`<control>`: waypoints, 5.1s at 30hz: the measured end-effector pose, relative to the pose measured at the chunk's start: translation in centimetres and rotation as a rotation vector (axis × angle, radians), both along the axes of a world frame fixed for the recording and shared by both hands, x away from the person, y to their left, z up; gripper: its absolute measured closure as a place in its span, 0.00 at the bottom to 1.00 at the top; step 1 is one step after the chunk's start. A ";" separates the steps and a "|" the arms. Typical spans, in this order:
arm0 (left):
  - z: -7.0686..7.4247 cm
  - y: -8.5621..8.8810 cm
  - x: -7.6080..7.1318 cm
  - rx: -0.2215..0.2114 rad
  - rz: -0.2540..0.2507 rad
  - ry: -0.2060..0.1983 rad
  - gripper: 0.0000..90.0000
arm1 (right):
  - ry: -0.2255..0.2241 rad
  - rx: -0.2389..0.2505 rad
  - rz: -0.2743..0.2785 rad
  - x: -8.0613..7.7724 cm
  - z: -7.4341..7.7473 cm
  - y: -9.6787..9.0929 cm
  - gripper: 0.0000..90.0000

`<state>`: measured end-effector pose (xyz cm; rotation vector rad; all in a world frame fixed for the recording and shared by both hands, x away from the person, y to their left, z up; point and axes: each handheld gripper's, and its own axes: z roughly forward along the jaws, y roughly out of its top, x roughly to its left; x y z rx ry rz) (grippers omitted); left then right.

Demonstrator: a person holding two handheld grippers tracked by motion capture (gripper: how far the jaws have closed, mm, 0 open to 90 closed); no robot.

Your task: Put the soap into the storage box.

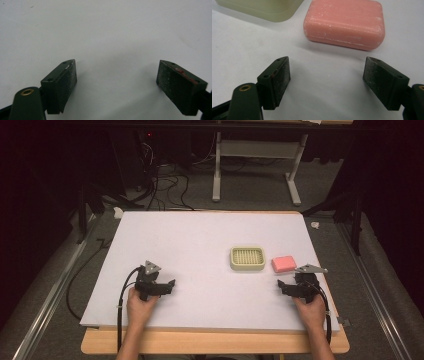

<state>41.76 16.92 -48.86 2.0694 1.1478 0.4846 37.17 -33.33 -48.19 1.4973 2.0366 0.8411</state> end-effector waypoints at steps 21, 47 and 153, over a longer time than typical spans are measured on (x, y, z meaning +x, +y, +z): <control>0.0 0.0 0.0 0.003 0.012 -0.001 0.19 | 0.017 -0.002 0.024 0.2 0.0 0.1 0.18; 0.0 0.0 0.0 0.003 0.022 0.000 0.19 | -0.102 0.047 -0.071 -1.2 1.9 -0.7 0.13; 0.0 0.1 0.1 0.001 0.030 0.002 0.18 | 0.022 0.035 -0.109 5.0 0.8 1.4 0.15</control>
